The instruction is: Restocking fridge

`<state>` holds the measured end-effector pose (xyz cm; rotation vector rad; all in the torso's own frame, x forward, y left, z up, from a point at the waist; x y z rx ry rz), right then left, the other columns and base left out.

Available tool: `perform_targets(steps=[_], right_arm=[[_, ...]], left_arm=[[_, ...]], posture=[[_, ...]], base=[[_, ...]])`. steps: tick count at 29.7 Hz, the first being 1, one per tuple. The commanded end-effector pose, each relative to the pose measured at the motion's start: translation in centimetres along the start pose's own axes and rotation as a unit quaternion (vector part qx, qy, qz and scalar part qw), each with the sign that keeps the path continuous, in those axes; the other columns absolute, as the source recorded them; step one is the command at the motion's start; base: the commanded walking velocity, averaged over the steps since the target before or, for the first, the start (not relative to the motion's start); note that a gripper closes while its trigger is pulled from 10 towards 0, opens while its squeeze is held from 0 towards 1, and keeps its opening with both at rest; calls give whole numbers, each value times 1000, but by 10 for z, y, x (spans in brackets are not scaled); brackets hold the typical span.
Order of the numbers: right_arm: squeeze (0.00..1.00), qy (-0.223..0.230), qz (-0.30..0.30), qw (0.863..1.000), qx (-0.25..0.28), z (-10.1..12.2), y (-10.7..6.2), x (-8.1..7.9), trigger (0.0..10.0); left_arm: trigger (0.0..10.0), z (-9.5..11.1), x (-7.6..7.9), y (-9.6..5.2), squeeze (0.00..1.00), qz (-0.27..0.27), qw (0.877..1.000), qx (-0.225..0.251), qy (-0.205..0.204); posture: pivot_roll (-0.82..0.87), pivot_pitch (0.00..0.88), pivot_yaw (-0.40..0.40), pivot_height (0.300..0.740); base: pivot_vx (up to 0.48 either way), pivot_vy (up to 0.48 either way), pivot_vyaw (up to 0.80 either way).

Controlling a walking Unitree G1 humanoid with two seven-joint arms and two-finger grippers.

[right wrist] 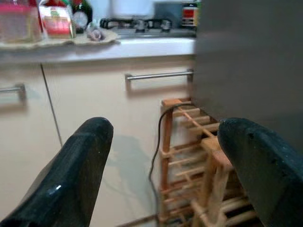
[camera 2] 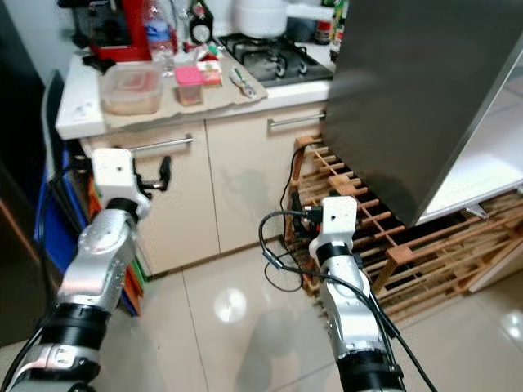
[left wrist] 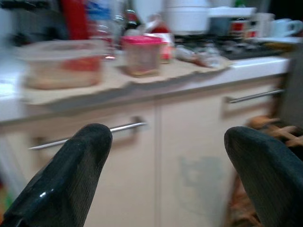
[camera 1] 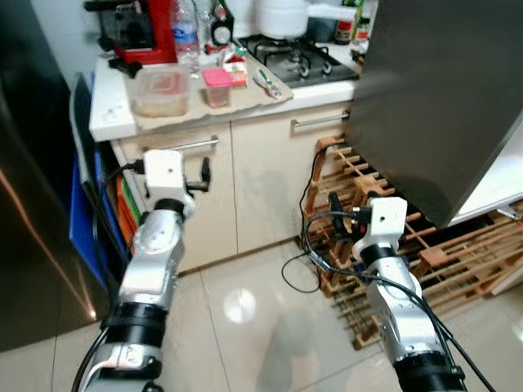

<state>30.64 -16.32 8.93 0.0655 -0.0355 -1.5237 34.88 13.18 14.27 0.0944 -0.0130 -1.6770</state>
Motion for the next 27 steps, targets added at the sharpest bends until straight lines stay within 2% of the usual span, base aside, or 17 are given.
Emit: perform_targets(steps=[1,14,24,27], right_arm=[[0,-4,13,999,32,13,6,-10,10000],[0,-5,19,999,26,9,8,-11,10000],[0,-6,27,999,29,11,10,-13,10000],[0,-5,26,999,25,8,8,-12,10000]], left_arm=[[10000,5,-10,0,0,8,1000,14,4],[10000,15,-4,1,0,5,999,48,4],[10000,31,-7,2,0,16,996,87,9],[10000,36,-12,2,0,24,995,96,10]], posture=[[90,0,25,740],[99,0,6,740],[100,0,3,740],[98,0,5,740]], base=[[480,0,0],[480,0,0],[480,0,0],[480,0,0]])
Point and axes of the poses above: a point about 5 cm out from each wrist's last joint towards the gripper, its own y axis pointing out of the wrist towards the gripper, its own z axis along the axis of the wrist's last joint, x = y × z, the point moved 1 cm from there along y, pointing out of the wrist towards the gripper, and after that the axes turned 3 degrees about y, right-handed, at the moved point
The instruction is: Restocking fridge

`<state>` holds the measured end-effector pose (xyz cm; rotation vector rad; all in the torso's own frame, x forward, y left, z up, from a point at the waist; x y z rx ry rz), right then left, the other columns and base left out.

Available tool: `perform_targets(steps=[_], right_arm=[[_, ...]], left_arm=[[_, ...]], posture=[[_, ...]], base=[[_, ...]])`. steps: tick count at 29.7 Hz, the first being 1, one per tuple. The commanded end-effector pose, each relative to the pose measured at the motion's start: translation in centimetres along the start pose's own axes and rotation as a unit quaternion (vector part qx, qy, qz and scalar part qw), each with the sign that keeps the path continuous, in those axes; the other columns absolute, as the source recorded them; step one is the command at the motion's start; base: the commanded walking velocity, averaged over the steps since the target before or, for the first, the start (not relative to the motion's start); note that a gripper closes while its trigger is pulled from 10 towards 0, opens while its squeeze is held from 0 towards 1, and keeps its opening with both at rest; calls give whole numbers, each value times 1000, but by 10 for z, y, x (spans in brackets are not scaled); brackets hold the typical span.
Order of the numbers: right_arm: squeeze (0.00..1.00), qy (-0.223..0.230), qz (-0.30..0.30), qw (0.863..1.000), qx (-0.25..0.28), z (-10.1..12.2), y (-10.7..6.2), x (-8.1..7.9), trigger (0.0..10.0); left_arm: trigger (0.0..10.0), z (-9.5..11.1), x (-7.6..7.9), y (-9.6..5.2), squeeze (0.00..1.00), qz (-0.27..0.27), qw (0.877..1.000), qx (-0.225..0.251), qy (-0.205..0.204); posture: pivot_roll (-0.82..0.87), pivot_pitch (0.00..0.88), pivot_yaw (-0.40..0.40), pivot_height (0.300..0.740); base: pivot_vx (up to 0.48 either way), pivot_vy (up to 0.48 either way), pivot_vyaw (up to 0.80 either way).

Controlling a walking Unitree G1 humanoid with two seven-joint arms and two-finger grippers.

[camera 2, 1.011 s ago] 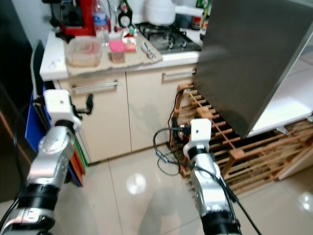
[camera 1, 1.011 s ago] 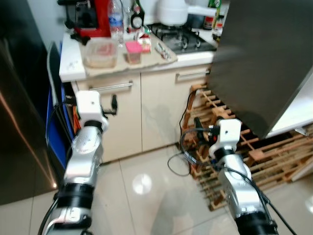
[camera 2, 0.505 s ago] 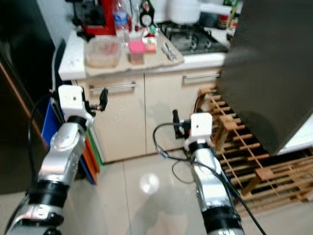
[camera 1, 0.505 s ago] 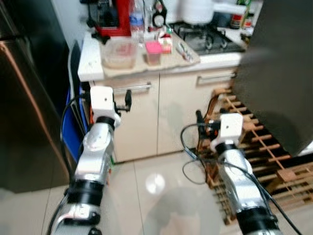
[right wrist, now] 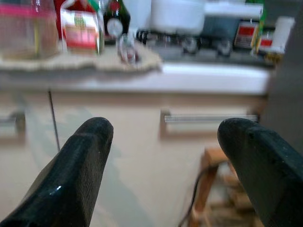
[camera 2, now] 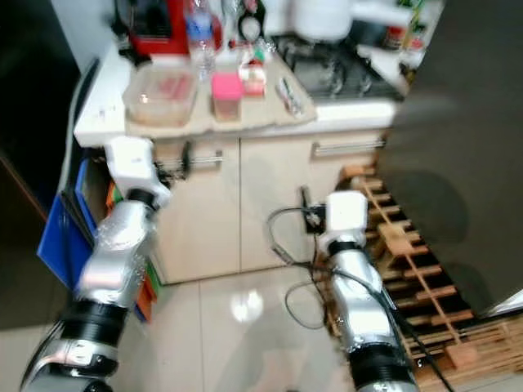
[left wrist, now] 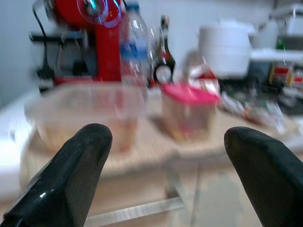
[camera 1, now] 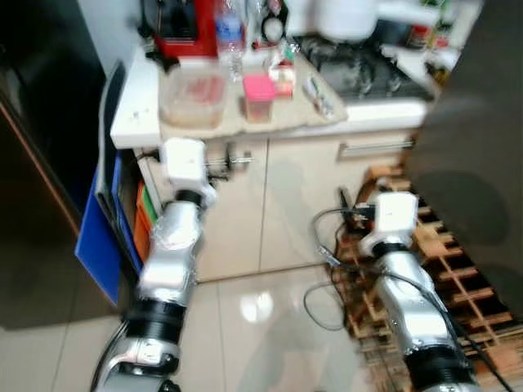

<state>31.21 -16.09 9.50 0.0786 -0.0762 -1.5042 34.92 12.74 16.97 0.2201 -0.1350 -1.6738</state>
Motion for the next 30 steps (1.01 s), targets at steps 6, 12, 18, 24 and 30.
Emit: perform_targets(steps=[6,12,18,24,30], right_arm=[[0,6,14,1000,3,-1,-3,-10,10000],[0,10,21,1000,3,-1,-7,-11,10000],[0,14,30,999,-7,-6,-15,-11,10000],[0,20,38,999,-16,-10,-17,-19,10000],[0,24,36,999,-15,-10,-18,-23,10000]], left_arm=[[10000,21,-26,1,0,42,998,38,7],[10000,70,-41,3,0,63,990,125,-2],[10000,152,-82,28,0,102,973,208,-11],[10000,130,-96,63,0,74,992,100,15],[10000,63,-94,67,0,55,997,-54,-20]], posture=[[95,0,9,740],[96,0,10,740],[105,0,7,740],[114,0,19,740],[88,0,45,740]], base=[[480,0,0],[473,0,0],[74,0,0],[0,0,0],[0,0,0]])
Point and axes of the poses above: a point about 5 cm out from each wrist's last joint towards the gripper, its own y axis pointing out of the wrist towards the gripper, its own z axis along the axis of the wrist's last joint, x = y × z, the point moved 1 cm from there along y, pointing out of the wrist towards the gripper, and after that the axes turned 3 degrees about y, right-handed, at the moved point
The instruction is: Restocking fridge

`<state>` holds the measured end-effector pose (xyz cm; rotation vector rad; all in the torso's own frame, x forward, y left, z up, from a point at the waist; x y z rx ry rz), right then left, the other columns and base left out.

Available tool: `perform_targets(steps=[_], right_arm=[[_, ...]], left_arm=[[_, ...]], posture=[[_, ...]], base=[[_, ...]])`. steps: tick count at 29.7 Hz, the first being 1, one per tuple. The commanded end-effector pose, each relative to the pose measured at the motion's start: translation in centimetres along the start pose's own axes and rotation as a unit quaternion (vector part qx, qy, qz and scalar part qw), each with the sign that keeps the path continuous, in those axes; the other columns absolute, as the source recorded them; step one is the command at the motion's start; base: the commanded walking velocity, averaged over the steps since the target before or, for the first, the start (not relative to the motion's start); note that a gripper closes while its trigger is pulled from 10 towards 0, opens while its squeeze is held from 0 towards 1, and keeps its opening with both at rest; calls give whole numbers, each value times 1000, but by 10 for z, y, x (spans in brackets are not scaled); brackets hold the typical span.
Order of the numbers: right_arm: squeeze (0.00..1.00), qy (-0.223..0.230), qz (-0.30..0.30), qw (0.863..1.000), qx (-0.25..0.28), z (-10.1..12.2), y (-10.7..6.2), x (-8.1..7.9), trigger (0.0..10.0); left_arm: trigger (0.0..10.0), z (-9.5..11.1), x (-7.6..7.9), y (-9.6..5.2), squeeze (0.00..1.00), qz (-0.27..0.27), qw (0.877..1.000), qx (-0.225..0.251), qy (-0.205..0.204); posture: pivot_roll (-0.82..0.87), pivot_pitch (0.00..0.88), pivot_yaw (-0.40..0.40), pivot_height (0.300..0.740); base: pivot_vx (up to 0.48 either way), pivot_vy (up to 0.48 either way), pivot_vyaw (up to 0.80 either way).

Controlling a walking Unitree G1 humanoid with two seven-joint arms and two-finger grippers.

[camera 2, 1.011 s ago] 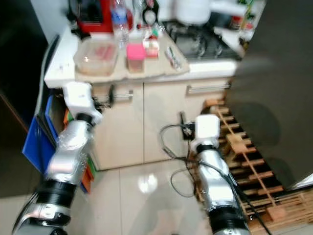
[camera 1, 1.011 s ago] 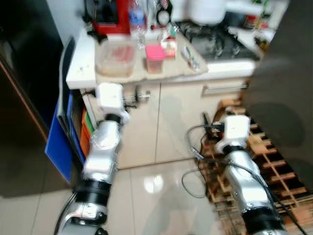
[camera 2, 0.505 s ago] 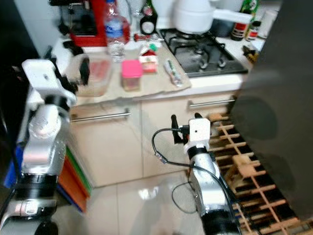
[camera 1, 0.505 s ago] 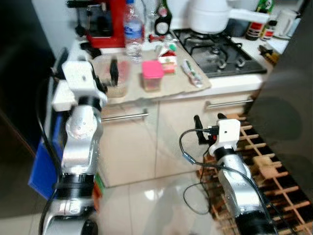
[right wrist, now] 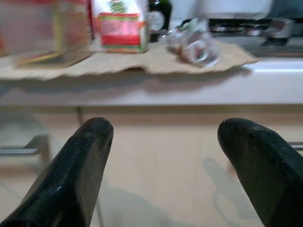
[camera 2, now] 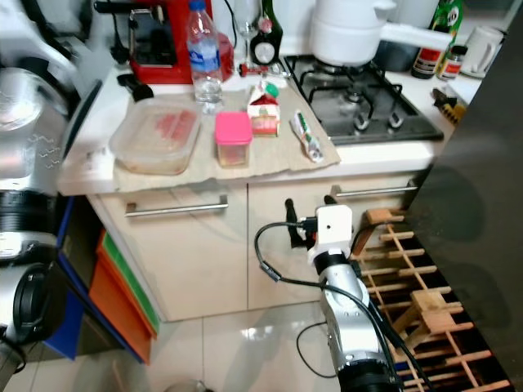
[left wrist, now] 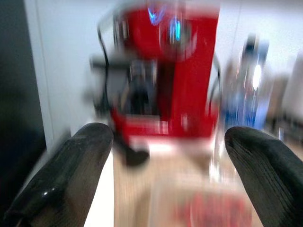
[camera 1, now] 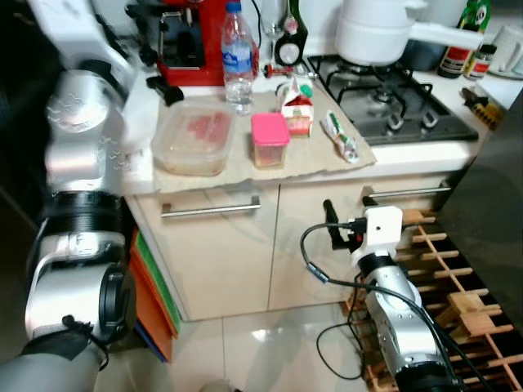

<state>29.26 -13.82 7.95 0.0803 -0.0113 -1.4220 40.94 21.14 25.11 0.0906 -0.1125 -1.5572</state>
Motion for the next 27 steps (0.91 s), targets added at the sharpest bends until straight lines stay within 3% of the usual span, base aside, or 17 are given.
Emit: perform_targets(steps=[1,5,8,18,21,25,26,27], right_arm=[[0,1,-11,1000,3,3,-1,3,10000],[0,0,-13,1000,2,3,-4,4,10000],[0,-2,-5,1000,-4,1,-9,3,10000],[0,1,-9,1000,-12,-3,-14,2,10000],[0,2,-7,1000,-14,-4,-15,0,10000],[0,4,-6,1000,-15,-4,-15,0,10000],[0,4,-6,1000,-15,-4,-15,0,10000],[0,4,-6,1000,-15,-3,-15,0,10000]], left_arm=[[10000,-7,1,-2,0,-9,1000,-13,-3],[10000,-14,-3,-5,0,-2,1000,-10,10],[10000,-19,-8,-6,0,-13,1000,-14,-3],[10000,-11,-13,-3,0,-30,999,-8,-12],[10000,-9,-9,-1,0,-43,999,-1,-5],[10000,-5,11,0,0,-95,995,12,32],[10000,-5,11,0,0,-95,995,12,32],[10000,-8,21,1,0,-128,991,-3,29]], posture=[[79,2,49,740],[80,14,45,740],[87,30,42,740],[91,51,55,740],[90,53,56,740],[87,59,52,740],[87,59,52,740],[86,59,51,740]], base=[[0,0,0],[0,0,0],[0,0,0],[0,480,0],[0,480,0],[0,359,0],[0,0,0],[0,0,0]])
Point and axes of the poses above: a point about 5 cm out from each wrist's last joint towards the gripper, its own y axis pointing out of the wrist towards the gripper, its own z axis along the axis of the wrist's last joint, x = y × z, the point moved 1 cm from there along y, pointing out of the wrist towards the gripper, and after that the axes turned 3 degrees about y, right-handed, at the moved point
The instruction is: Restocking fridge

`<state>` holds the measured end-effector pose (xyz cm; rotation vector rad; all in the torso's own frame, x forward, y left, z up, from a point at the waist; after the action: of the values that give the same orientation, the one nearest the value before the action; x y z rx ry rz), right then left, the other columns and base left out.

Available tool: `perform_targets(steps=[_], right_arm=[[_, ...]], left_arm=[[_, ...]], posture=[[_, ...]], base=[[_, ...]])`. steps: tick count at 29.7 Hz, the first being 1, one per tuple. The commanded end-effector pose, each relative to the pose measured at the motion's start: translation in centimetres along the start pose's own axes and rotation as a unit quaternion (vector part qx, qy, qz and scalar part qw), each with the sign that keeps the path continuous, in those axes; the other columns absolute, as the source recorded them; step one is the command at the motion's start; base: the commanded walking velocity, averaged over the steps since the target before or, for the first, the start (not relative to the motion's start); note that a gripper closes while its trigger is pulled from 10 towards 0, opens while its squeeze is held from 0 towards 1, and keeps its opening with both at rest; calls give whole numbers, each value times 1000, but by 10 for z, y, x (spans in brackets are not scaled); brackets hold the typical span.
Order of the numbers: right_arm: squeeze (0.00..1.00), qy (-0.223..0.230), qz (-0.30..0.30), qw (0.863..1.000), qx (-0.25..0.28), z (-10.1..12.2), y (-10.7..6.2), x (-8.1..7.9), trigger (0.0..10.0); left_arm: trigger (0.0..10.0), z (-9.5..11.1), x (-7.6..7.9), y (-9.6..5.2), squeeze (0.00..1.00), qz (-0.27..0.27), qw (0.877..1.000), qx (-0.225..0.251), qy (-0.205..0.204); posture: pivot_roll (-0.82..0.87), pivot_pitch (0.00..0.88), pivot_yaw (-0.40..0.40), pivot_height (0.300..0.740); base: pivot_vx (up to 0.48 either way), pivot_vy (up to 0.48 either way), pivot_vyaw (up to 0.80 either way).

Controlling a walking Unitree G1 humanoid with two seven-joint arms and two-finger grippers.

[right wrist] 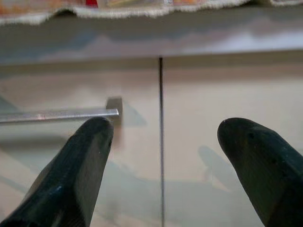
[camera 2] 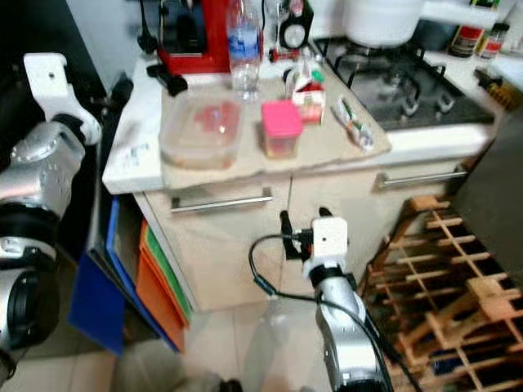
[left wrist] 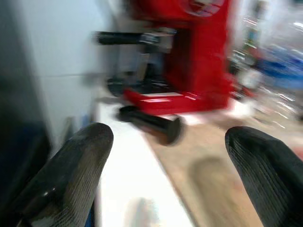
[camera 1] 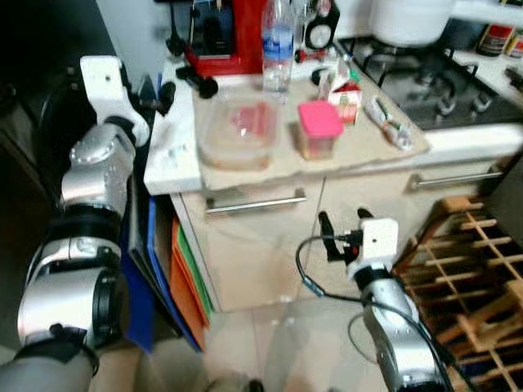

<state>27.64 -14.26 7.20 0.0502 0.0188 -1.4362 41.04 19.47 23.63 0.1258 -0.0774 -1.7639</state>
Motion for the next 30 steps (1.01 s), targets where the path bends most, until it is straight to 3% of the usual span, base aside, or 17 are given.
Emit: perform_targets(steps=[1,7,14,19,30], right_arm=[[0,2,1,1000,4,4,2,-2,10000],[0,1,4,1000,1,3,1,-2,10000],[0,2,3,1000,-2,3,-1,-1,10000],[0,3,1,1000,-5,3,-2,-1,10000],[0,4,0,1000,-9,2,-3,-2,10000]], left_arm=[[10000,5,6,3,0,-32,999,-9,11],[10000,-4,17,10,0,-47,993,-48,-95],[10000,-13,23,15,0,-38,984,-84,-154],[10000,-11,33,19,0,-50,967,-95,-232],[10000,-13,41,21,0,-58,959,-111,-254]], posture=[[85,60,50,740],[84,64,46,740],[71,71,45,740],[66,74,48,740],[66,77,50,740]], base=[[0,0,0],[0,0,0],[0,0,0],[0,0,0],[0,0,0]])
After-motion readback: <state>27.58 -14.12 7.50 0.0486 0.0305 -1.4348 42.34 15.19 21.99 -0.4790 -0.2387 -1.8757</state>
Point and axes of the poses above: a point about 5 cm out from each wrist's last joint towards the gripper, its own y axis pointing out of the wrist towards the gripper, its own z axis along the axis of the wrist's last joint, x = y × z, the point moved 1 cm from there along y, pointing out of the wrist towards the gripper, and after that the axes turned 3 degrees about y, right-handed, at the moved point
